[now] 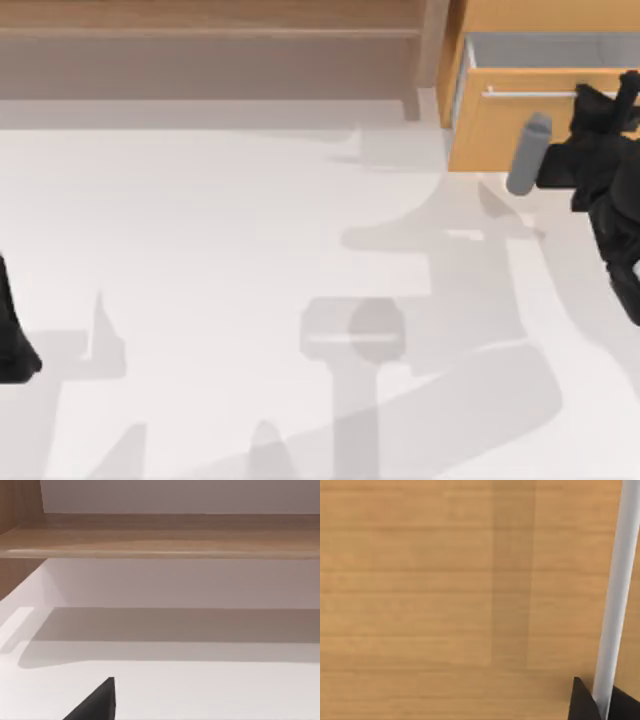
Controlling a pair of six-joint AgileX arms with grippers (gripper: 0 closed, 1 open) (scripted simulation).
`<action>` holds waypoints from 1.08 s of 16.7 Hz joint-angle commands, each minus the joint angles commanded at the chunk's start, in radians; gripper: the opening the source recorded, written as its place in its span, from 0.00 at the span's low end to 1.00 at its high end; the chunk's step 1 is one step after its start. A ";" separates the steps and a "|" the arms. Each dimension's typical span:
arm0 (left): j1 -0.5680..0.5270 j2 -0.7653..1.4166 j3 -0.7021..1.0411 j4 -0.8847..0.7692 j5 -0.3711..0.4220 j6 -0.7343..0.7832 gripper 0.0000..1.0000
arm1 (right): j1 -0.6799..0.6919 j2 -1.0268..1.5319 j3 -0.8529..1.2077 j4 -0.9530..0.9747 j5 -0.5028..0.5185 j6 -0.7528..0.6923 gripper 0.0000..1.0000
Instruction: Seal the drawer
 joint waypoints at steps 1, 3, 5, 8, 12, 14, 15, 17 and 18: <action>0.000 0.000 0.000 0.000 0.000 0.000 1.00 | -0.004 0.007 0.019 -0.012 -0.003 0.000 0.00; 0.000 0.000 0.000 0.000 0.000 0.000 1.00 | -0.006 0.013 0.034 -0.020 -0.006 0.000 0.00; 0.000 0.000 0.000 0.000 0.000 0.000 1.00 | -0.006 0.013 0.034 -0.020 -0.006 0.000 0.00; 0.000 0.000 0.000 0.000 0.000 0.000 1.00 | -0.004 0.014 0.044 -0.026 -0.005 0.002 0.00; 0.000 0.000 0.000 0.000 0.000 0.000 1.00 | -0.018 0.064 0.149 -0.085 -0.015 0.001 0.00; 0.000 0.000 0.000 0.000 0.000 0.000 1.00 | -0.027 0.095 0.216 -0.124 -0.022 0.001 0.00; 0.000 0.000 0.000 0.000 0.000 0.000 1.00 | -0.030 0.109 0.248 -0.143 -0.026 0.000 0.00; 0.000 0.000 0.000 0.000 0.000 0.000 1.00 | -0.035 0.130 0.299 -0.171 -0.033 0.000 0.00; 0.000 0.000 0.000 0.000 0.000 0.000 1.00 | -0.036 0.136 0.314 -0.179 -0.036 0.001 0.00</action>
